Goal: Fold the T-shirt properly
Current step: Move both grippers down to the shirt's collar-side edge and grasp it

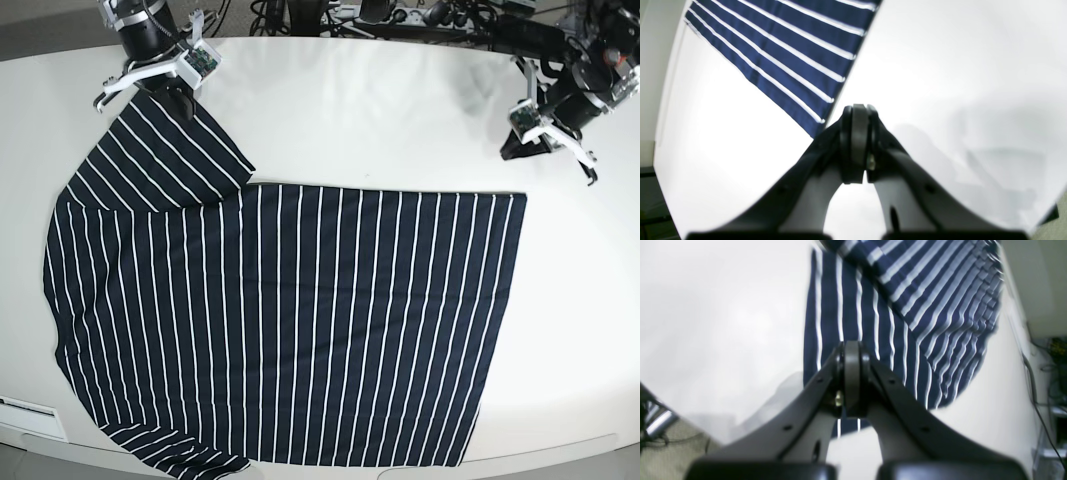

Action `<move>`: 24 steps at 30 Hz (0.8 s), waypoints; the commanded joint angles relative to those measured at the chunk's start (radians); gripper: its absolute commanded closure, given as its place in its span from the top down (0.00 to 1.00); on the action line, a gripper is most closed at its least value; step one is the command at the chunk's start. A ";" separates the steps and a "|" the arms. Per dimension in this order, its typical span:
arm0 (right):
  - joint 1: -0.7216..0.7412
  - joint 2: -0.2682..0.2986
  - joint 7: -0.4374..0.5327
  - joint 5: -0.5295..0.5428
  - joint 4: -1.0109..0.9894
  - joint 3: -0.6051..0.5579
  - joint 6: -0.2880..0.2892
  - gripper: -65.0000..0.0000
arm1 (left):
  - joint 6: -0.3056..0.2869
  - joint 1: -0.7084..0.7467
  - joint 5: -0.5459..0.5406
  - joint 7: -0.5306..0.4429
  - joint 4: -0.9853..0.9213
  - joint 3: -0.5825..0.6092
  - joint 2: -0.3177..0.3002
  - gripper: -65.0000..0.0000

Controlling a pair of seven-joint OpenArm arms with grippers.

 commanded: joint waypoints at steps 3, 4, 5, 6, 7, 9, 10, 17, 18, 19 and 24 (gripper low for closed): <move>0.041 0.010 0.036 0.040 -0.059 0.067 -0.016 0.00 | 0.002 -0.090 0.003 -0.061 -0.099 0.062 -0.072 0.04; 0.052 0.010 0.040 0.056 -0.084 0.090 -0.016 0.00 | 0.000 -0.121 0.016 -0.086 -0.136 0.091 -0.091 0.16; 0.058 0.010 0.047 0.073 -0.107 0.114 -0.015 0.00 | 0.001 -0.151 0.028 -0.111 -0.169 0.123 -0.108 0.30; 0.066 0.010 0.054 0.090 -0.126 0.136 -0.006 0.00 | 0.001 -0.181 0.038 -0.130 -0.199 0.154 -0.125 0.43; 0.068 0.010 0.056 0.109 -0.142 0.159 0.016 0.00 | 0.001 -0.213 0.042 -0.146 -0.225 0.186 -0.140 0.51; 0.068 0.011 0.068 0.154 -0.158 0.200 0.053 0.00 | 0.000 -0.280 0.054 -0.152 -0.272 0.254 -0.167 0.52; 0.068 0.011 0.070 0.176 -0.159 0.217 0.066 0.00 | -0.001 -0.315 0.057 -0.152 -0.292 0.291 -0.182 0.52; 0.071 0.010 0.071 0.224 -0.159 0.263 0.089 0.00 | -0.002 -0.593 0.070 -0.152 -0.395 0.587 -0.212 0.52; 0.071 0.010 0.071 0.224 -0.159 0.263 0.089 0.00 | -0.002 -0.631 0.098 -0.155 -0.406 0.636 -0.210 0.52; 0.071 0.010 0.071 0.223 -0.159 0.263 0.089 0.00 | -0.002 -0.668 0.129 -0.156 -0.417 0.686 -0.209 0.52; 0.071 0.011 0.071 0.223 -0.159 0.263 0.089 0.00 | 0.022 -0.836 0.196 -0.156 -0.487 0.921 -0.210 0.52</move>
